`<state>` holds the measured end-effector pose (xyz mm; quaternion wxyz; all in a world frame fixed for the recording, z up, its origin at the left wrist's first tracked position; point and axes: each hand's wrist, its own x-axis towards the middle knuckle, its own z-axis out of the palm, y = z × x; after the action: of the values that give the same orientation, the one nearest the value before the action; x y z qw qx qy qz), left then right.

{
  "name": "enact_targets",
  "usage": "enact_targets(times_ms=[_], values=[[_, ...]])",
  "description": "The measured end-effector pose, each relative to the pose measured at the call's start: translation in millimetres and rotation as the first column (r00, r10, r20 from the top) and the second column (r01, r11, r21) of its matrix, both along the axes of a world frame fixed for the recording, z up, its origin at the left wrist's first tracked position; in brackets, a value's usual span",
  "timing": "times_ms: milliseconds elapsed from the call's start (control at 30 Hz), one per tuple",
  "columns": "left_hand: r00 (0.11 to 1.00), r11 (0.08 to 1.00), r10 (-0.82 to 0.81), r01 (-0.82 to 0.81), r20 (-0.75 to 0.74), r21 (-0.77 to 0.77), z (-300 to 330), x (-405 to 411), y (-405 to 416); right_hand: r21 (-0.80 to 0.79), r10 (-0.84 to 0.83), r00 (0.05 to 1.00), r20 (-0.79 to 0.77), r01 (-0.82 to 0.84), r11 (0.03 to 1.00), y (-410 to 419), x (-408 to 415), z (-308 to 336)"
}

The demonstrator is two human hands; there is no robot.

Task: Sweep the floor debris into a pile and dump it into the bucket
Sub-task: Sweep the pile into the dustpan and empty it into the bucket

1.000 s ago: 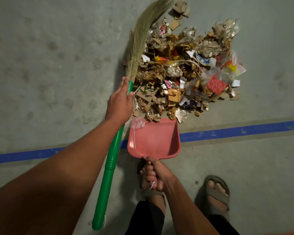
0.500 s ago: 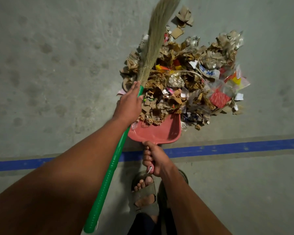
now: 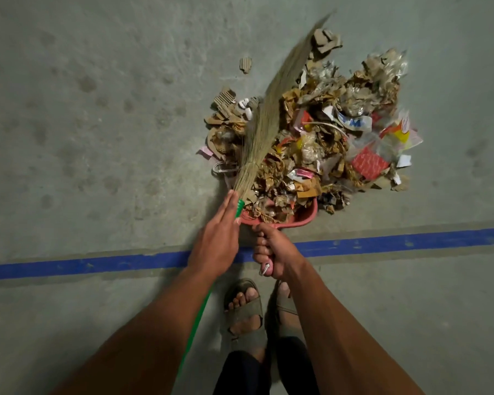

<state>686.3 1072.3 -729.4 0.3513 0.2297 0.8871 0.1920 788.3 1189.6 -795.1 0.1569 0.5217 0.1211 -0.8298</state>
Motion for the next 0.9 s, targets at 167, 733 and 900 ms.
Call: enact_targets(times_ms=[167, 733, 900], values=[[0.991, 0.991, -0.122, 0.125, 0.058, -0.039, 18.6, 8.5, -4.0, -0.039, 0.046, 0.998, -0.046, -0.048, 0.998, 8.6, -3.9, 20.5], [0.977, 0.975, -0.207, 0.21, 0.05, -0.067, 216.3, 29.3, 12.8, -0.008, 0.111, 0.988, -0.103, -0.113, 0.994, 34.1, 38.8, 222.8], [0.968, 0.968, -0.247, 0.248, 0.037, -0.039, 273.7, 52.3, 12.2, 0.02, 0.065, 0.994, -0.085, -0.063, 0.998, 24.7, 63.7, 278.3]])
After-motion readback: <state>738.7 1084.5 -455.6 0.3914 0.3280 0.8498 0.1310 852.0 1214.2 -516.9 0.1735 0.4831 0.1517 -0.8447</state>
